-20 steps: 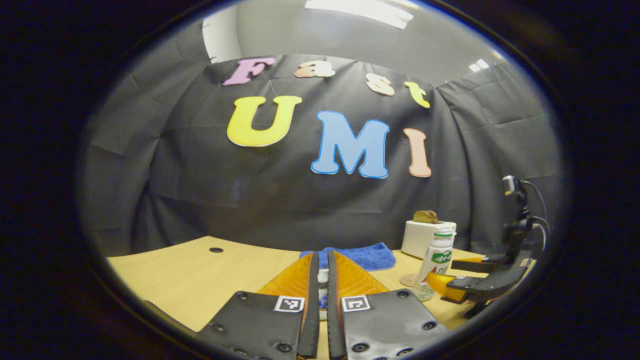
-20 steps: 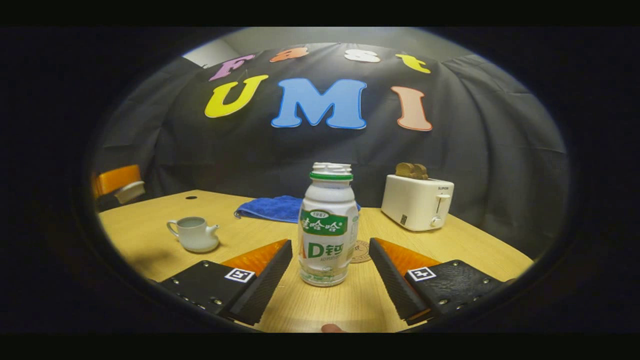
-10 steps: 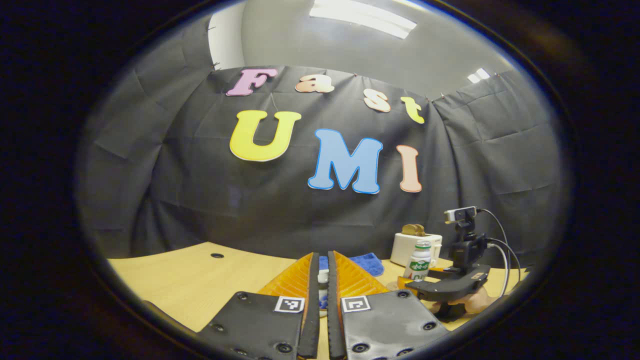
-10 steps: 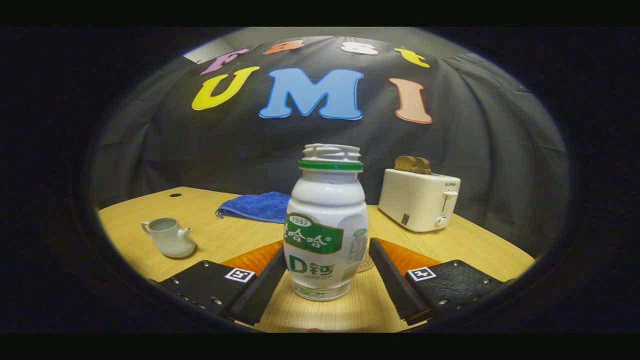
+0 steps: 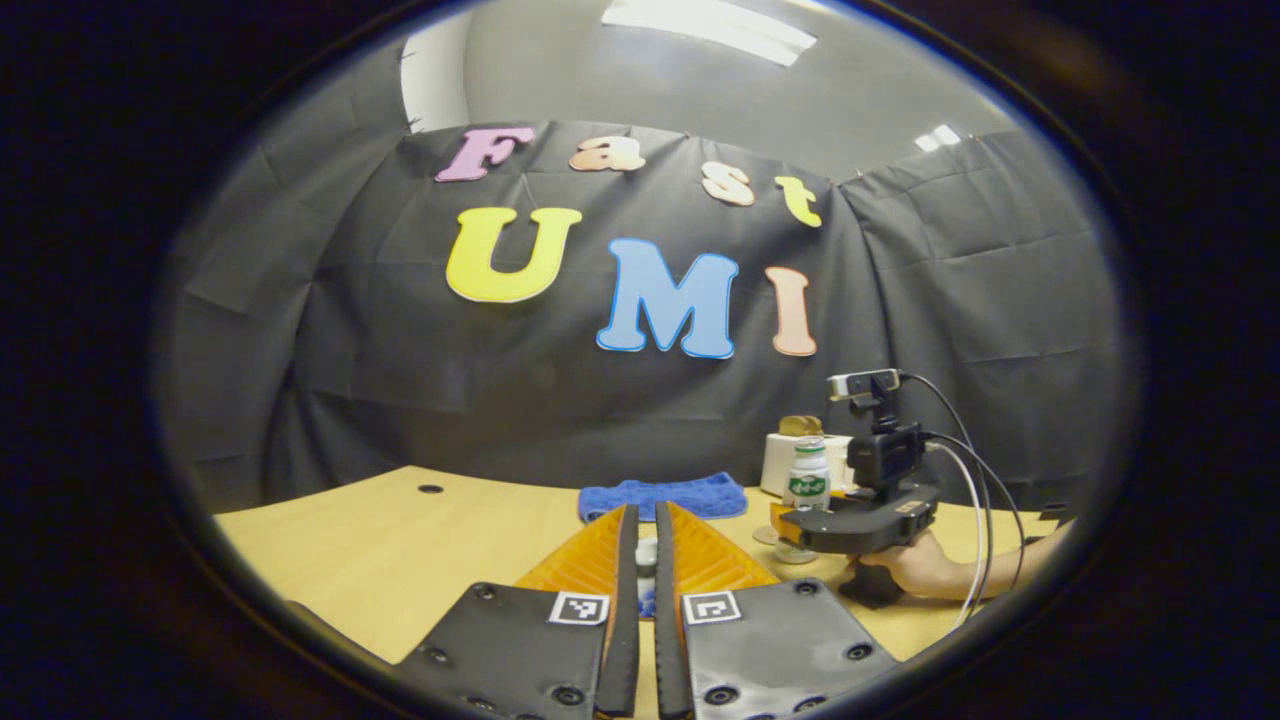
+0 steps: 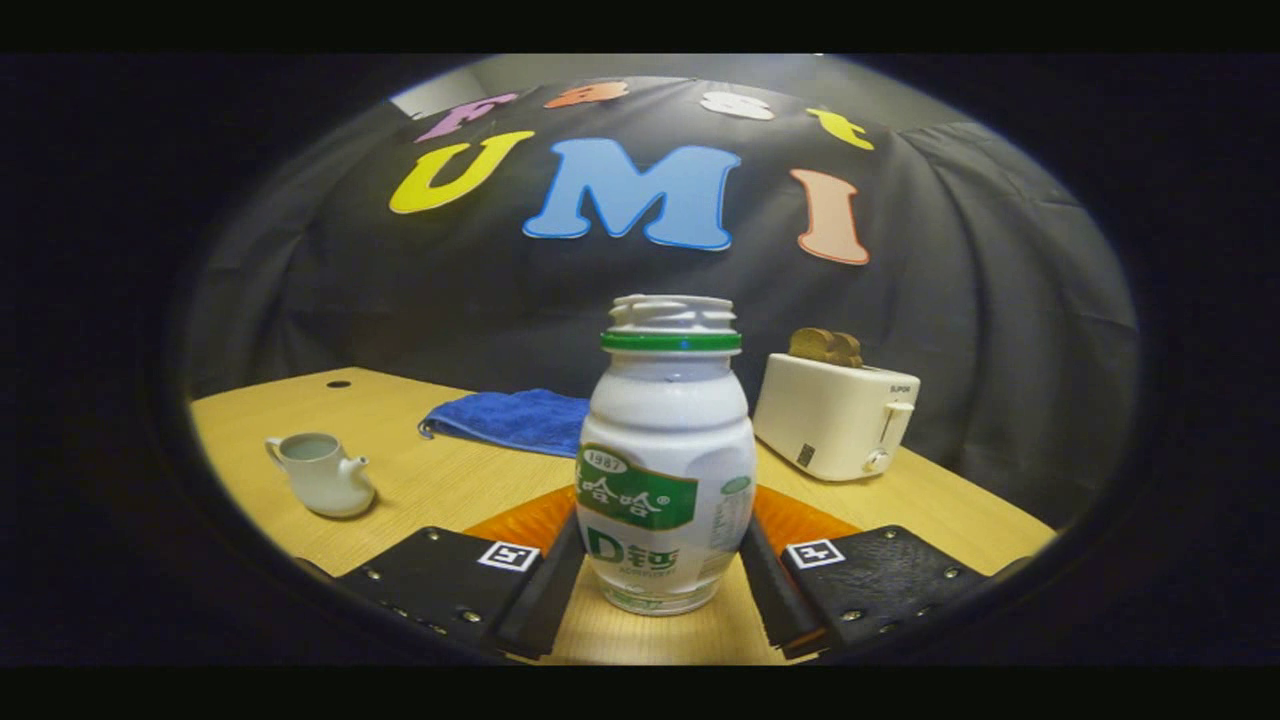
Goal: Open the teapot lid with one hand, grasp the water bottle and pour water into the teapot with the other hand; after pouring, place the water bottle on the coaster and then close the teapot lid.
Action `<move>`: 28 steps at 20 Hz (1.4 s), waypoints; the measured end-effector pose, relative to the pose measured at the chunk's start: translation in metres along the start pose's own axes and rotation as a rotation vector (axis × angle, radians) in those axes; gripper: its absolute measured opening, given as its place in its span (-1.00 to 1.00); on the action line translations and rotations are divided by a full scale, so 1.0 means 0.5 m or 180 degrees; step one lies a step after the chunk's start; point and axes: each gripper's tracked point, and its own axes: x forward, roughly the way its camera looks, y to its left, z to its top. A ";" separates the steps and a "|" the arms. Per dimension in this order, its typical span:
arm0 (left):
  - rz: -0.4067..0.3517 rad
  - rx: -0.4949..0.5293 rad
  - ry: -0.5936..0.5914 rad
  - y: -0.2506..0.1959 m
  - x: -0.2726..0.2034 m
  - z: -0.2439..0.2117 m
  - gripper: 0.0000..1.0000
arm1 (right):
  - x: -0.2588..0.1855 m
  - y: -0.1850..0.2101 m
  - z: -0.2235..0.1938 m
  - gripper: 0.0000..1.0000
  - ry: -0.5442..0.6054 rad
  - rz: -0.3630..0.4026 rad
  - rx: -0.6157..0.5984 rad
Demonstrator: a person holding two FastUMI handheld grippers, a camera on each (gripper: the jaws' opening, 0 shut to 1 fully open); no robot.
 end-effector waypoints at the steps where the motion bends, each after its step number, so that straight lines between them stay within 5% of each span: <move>1: -0.0006 -0.0006 -0.0026 -0.002 -0.011 0.008 -0.82 | -0.005 0.006 0.006 0.50 -0.0026 0.0026 -0.0071; 3: -0.0009 0.0004 -0.0052 0.003 -0.030 0.015 -0.67 | -0.013 0.022 0.021 0.50 -0.0078 0.0061 -0.0203; 15: 0.0201 0.0113 0.0066 0.077 -0.127 -0.038 -0.67 | -0.013 0.111 0.032 0.45 -0.0027 0.0187 -0.1435; 20: 0.0279 0.0053 -0.0012 0.107 -0.133 -0.027 -0.82 | 0.011 0.152 0.044 0.45 -0.0065 0.0203 -0.2111; 22: 0.0296 0.0050 -0.0020 0.112 -0.134 -0.028 -0.67 | 0.018 0.162 0.037 0.45 -0.0072 0.0204 -0.2295; 28: 0.0352 0.0066 -0.0003 0.129 -0.130 -0.036 -0.74 | 0.031 0.191 0.035 0.45 -0.0125 0.0200 -0.2784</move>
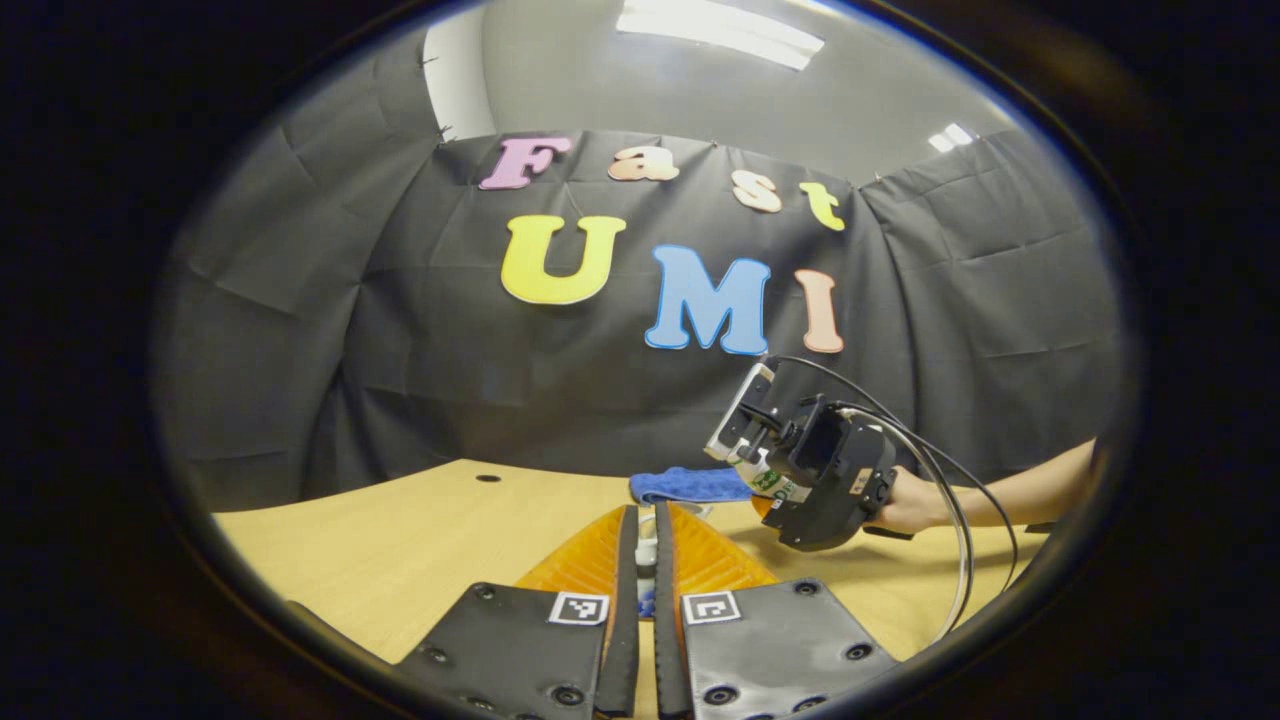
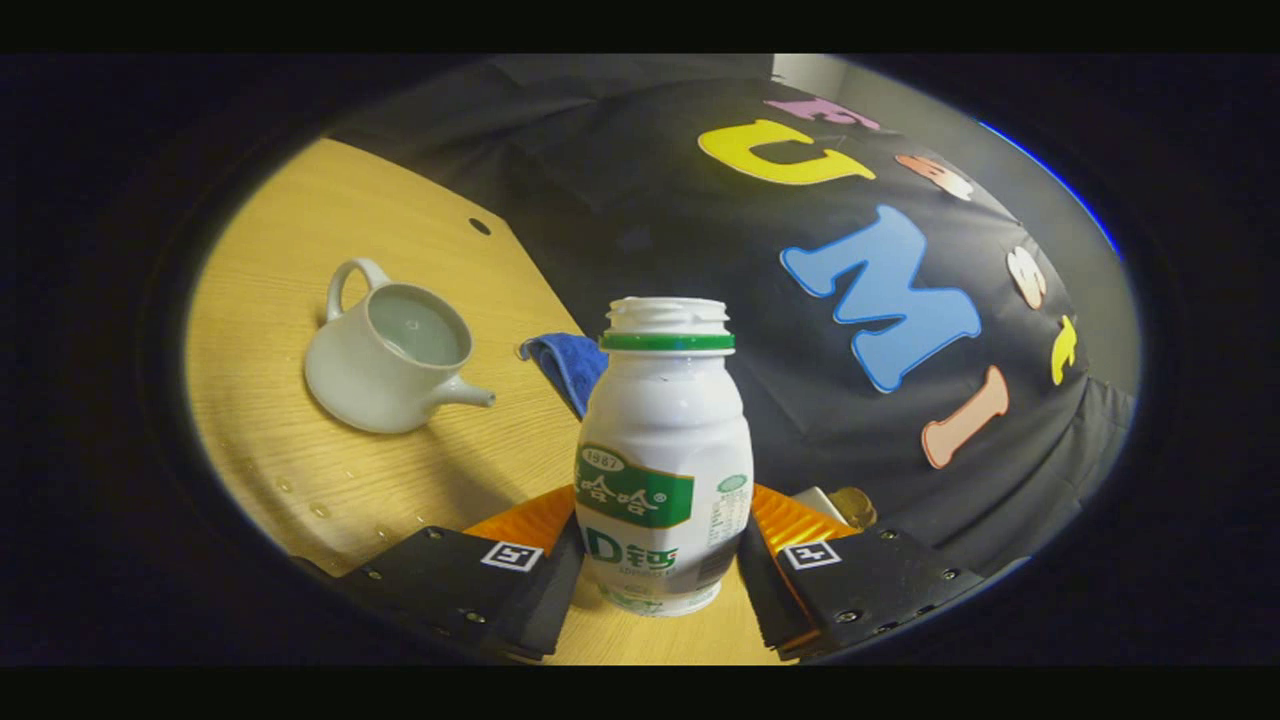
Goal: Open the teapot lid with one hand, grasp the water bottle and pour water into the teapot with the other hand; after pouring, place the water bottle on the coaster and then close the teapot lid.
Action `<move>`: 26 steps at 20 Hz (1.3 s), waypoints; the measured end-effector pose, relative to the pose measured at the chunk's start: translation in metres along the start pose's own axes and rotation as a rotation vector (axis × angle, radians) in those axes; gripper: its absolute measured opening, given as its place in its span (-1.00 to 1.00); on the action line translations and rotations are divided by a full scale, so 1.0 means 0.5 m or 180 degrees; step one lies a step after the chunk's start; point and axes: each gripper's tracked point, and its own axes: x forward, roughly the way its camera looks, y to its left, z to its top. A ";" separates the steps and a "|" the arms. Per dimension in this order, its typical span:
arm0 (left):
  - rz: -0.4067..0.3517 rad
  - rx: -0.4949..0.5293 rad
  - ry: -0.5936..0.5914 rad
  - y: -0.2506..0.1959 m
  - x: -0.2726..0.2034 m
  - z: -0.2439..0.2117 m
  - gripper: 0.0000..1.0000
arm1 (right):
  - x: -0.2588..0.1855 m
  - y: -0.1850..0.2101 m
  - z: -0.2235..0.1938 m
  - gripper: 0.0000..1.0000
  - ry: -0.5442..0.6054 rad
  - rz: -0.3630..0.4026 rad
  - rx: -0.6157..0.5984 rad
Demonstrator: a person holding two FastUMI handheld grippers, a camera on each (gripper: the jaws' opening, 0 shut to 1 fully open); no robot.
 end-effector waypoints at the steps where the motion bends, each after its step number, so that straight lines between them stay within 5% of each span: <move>1: 0.0007 0.0001 0.0006 0.001 0.001 -0.002 -0.74 | 0.006 0.002 -0.001 0.45 -0.0004 -0.0014 -0.0083; 26: 0.0132 0.0027 0.0065 0.027 0.006 -0.014 -0.74 | 0.034 -0.002 0.050 0.44 -0.0226 -0.0297 -0.1572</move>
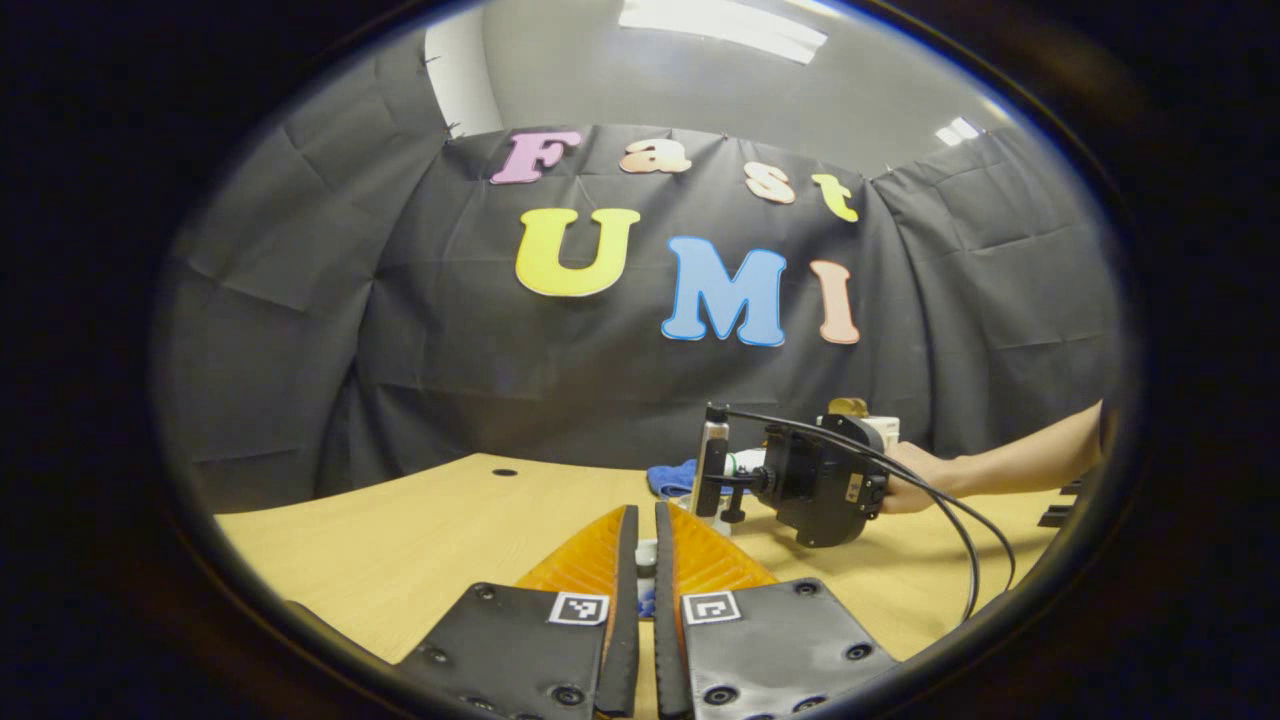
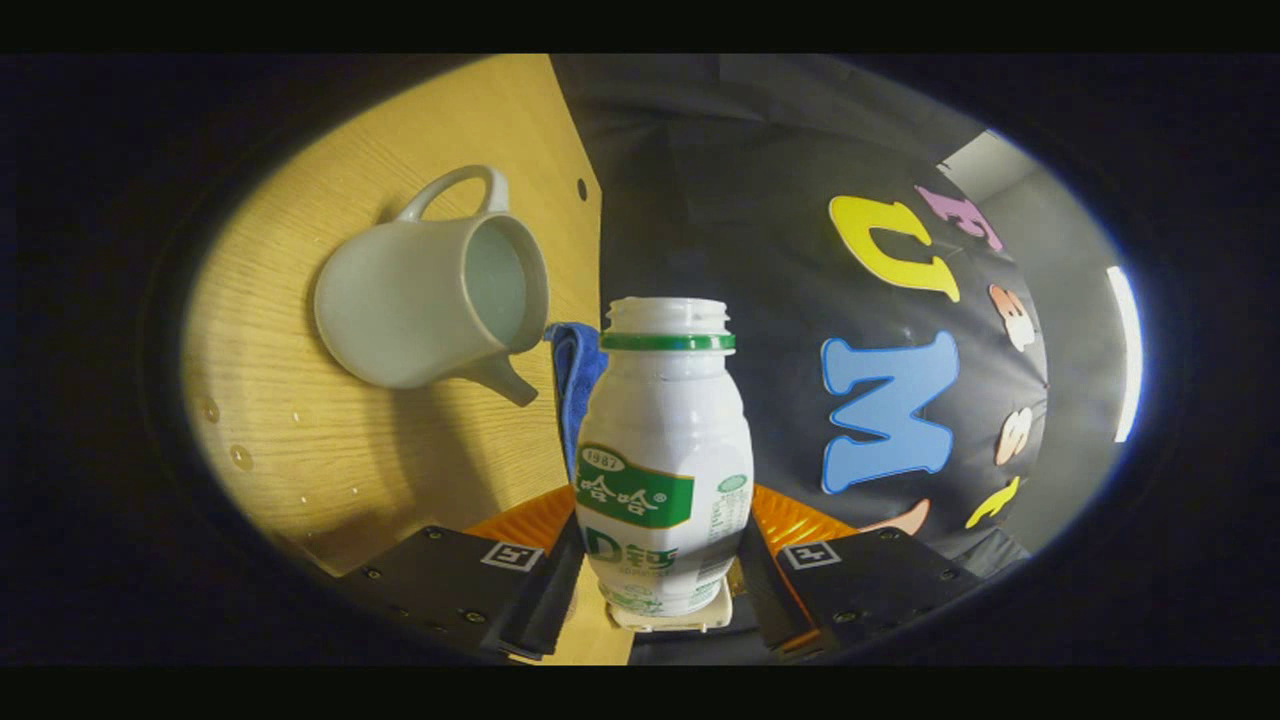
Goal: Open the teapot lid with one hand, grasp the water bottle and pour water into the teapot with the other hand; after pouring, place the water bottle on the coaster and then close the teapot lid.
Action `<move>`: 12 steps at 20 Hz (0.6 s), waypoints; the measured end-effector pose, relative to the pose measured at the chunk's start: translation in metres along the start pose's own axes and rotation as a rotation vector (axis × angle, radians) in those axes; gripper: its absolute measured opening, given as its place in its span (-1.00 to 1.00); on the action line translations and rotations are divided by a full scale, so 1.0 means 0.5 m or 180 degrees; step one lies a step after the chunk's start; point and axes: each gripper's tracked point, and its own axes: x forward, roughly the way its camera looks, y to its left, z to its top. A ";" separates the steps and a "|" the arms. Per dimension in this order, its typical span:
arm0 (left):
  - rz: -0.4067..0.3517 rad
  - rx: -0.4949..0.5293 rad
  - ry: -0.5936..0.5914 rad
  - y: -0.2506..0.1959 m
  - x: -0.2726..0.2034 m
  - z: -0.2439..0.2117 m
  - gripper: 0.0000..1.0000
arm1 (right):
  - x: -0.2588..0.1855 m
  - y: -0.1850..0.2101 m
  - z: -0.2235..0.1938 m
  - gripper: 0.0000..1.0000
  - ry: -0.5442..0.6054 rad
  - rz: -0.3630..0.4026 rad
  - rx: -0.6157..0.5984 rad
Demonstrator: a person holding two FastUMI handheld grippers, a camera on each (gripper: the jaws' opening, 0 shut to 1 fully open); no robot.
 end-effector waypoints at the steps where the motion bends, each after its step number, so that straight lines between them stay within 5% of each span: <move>1: 0.0003 0.0004 0.0003 0.000 0.000 0.001 -0.74 | 0.002 -0.001 -0.003 0.45 0.0003 -0.0005 -0.0041; 12: 0.0020 0.0007 0.0008 0.005 -0.002 0.001 -0.74 | 0.009 -0.030 0.000 0.44 -0.0055 -0.0144 -0.0386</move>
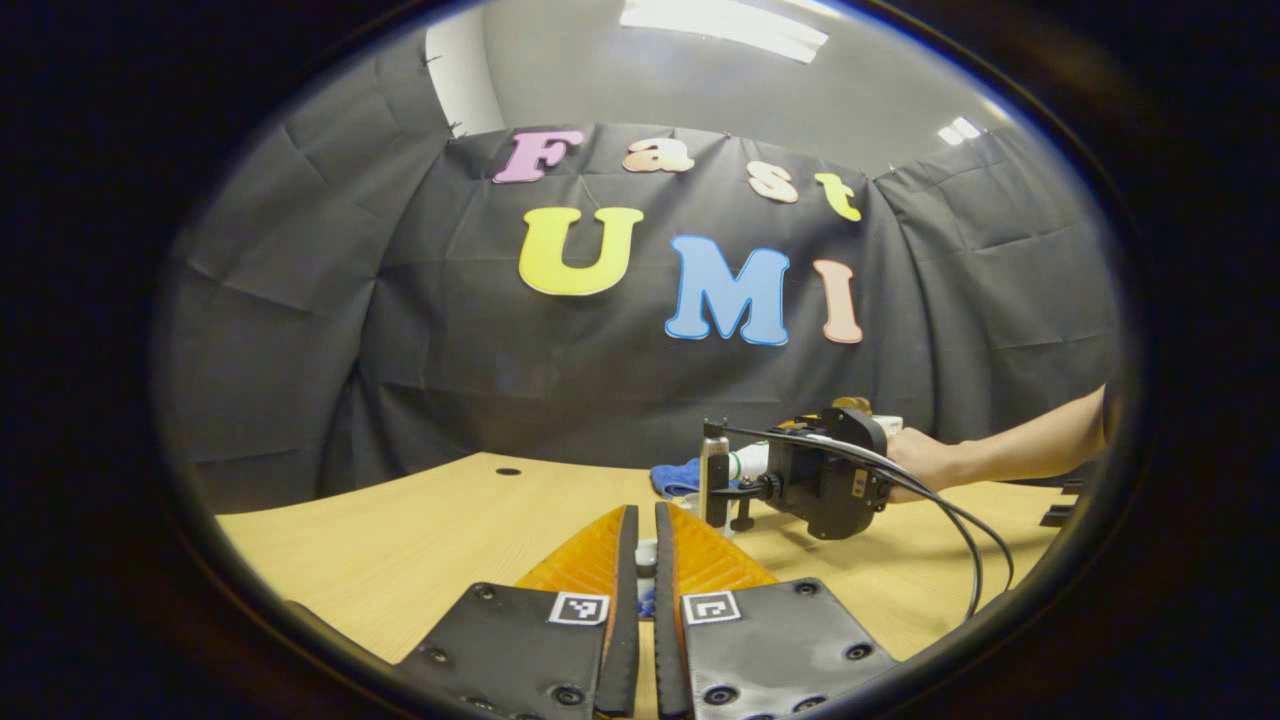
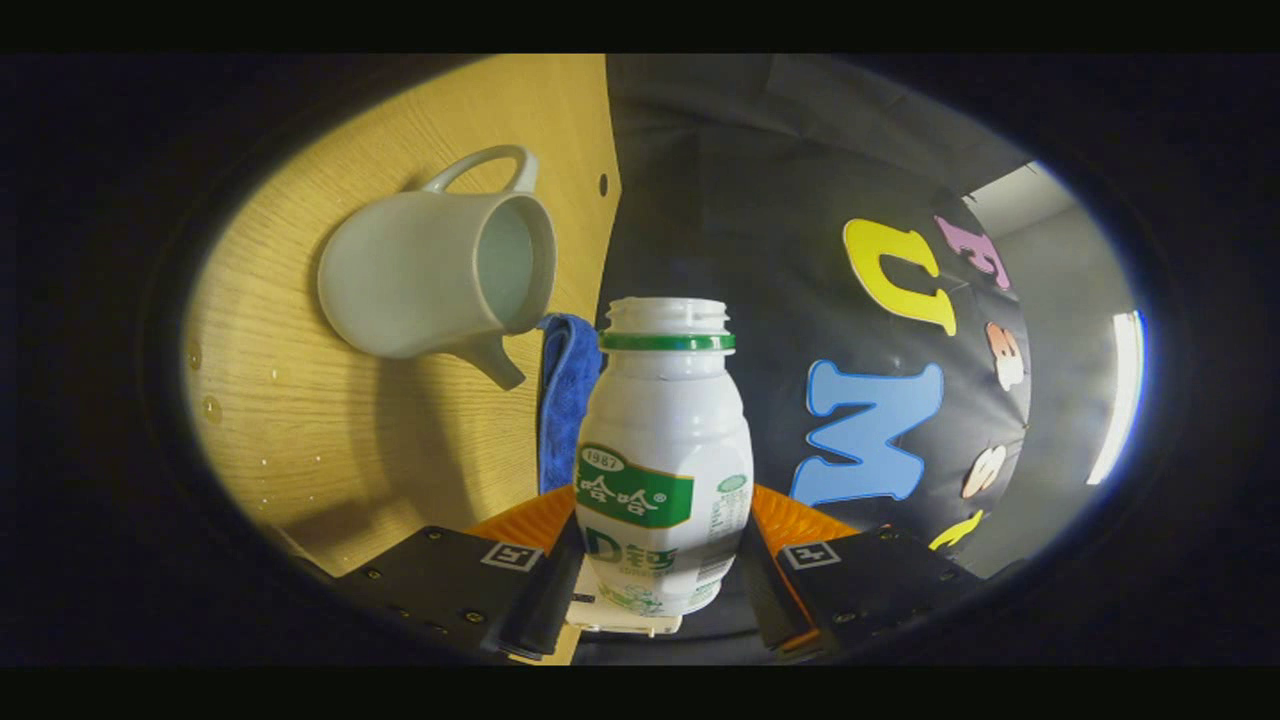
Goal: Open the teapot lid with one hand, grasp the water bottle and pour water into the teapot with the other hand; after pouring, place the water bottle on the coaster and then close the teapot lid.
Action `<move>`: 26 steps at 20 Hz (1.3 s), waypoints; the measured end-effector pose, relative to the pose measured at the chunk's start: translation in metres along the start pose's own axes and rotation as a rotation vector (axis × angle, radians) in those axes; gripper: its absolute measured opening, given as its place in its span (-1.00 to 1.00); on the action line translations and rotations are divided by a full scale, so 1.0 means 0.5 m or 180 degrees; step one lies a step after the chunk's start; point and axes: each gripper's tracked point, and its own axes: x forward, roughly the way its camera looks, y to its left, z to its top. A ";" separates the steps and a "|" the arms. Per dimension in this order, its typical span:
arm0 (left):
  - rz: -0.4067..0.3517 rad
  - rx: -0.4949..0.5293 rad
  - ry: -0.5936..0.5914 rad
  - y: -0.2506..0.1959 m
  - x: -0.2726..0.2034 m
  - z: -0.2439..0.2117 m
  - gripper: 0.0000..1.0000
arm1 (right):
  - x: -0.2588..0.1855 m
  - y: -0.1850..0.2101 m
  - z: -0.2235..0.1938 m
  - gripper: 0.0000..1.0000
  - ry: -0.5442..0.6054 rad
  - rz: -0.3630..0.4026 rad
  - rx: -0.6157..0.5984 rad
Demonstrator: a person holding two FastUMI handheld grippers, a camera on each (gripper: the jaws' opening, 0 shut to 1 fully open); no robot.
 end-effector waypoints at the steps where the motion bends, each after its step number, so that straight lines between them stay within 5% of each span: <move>1: -0.0002 0.0002 0.0000 -0.002 0.001 0.000 -0.74 | 0.000 -0.002 0.001 0.44 -0.0009 -0.0008 -0.0012; 11: 0.0005 0.0049 0.0043 -0.002 0.002 -0.005 -0.75 | 0.000 -0.025 0.005 0.45 -0.0081 -0.0081 -0.0274; 12: 0.0010 0.0051 0.0039 -0.001 0.001 -0.005 -0.74 | 0.002 -0.026 0.007 0.15 -0.0089 -0.0083 -0.0294; 13: 0.0009 0.0045 0.0037 -0.001 -0.001 -0.005 -0.74 | 0.001 -0.026 0.006 0.45 -0.0092 -0.0088 -0.0323; 26: 0.0010 0.0064 0.0043 -0.002 -0.003 -0.002 -0.74 | 0.000 -0.059 0.015 0.44 -0.0139 -0.0222 -0.0551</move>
